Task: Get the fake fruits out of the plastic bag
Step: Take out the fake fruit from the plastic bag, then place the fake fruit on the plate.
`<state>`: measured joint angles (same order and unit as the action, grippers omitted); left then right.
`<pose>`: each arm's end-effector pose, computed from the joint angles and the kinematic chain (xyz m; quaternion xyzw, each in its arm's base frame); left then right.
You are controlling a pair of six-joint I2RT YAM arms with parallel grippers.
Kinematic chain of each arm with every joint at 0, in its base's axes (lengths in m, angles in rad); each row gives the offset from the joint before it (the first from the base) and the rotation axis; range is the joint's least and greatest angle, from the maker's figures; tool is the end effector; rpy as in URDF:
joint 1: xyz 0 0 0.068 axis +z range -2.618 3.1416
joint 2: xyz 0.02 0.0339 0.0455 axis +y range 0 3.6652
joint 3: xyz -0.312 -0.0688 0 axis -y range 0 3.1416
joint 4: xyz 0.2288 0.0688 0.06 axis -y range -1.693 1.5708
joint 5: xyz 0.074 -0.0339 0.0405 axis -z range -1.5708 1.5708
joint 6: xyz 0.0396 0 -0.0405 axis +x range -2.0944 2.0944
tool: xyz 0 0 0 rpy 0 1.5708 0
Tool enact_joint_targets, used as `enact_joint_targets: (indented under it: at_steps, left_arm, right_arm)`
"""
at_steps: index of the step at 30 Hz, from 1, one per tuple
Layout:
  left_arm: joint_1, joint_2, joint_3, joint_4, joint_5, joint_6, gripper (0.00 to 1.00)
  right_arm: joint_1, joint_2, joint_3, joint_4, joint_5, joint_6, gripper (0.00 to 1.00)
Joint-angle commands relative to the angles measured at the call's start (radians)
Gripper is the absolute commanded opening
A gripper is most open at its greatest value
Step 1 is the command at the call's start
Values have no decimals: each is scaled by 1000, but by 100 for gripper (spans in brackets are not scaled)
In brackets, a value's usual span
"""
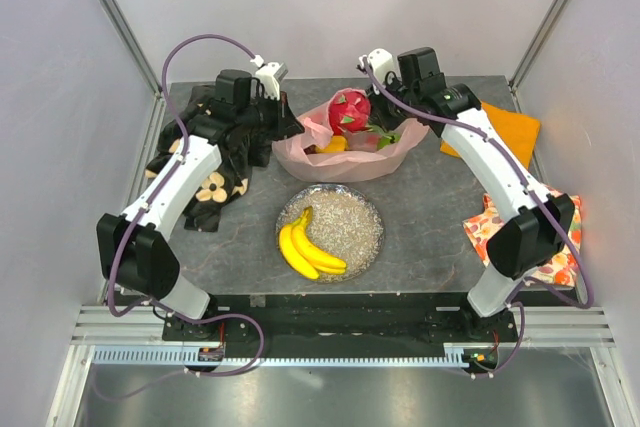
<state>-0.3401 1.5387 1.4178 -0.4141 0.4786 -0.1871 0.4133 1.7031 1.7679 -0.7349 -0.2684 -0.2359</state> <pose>0.3128 -0.1300 0.4017 0.1815 0.8327 -0.3241 0.4107 0.3378 0.1596 0.4278 -0.3397 0.8270 0.1582 0.4190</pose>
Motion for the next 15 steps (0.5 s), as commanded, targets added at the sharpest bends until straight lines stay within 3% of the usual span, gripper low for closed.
enact_joint_targets:
  at_steps: [1, 4, 10, 15]
  left_arm:
    - [0, 14, 79, 35, -55, -26, 2]
    - [1, 17, 98, 35, -75, -23, 2]
    - [1, 27, 113, 37, -95, -28, 5]
    - [1, 17, 113, 35, -77, -31, 8]
  right_arm:
    - [2, -155, 8, -67, -101, -115, 0]
    - [5, -276, -50, -89, -223, -157, 0]
    - [153, -411, -223, -167, -261, -247, 0]
    - [183, -433, -382, -48, -267, -157, 0]
